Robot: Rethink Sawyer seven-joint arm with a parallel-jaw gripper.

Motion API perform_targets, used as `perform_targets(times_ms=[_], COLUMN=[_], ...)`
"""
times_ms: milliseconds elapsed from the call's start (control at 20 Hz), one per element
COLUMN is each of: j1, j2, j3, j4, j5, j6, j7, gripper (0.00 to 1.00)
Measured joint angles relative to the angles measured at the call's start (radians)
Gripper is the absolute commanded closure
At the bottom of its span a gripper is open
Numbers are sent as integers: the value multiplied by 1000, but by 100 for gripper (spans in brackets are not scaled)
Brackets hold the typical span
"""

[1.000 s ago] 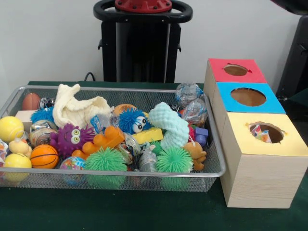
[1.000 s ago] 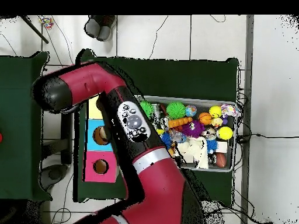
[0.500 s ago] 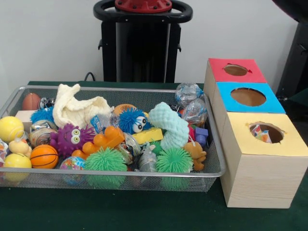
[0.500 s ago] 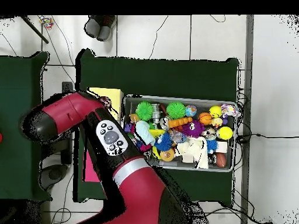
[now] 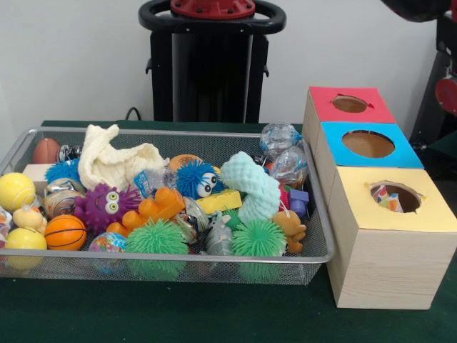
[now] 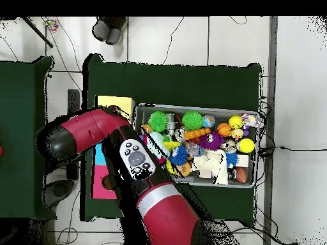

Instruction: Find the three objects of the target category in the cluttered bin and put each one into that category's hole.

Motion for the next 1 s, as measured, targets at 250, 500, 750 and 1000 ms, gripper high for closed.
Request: perform_targets(times_ms=[250, 500, 750, 1000], j1=[-34, -76, -128, -166], j2=[-36, -71, -105, -125], j3=[-27, -35, -35, -35], j4=[44, 100, 165, 210], j5=[12, 19, 22, 23], j6=[-1, -8, -24, -34], j7=[0, 0, 0, 0], gripper=[100, 100, 100, 100])
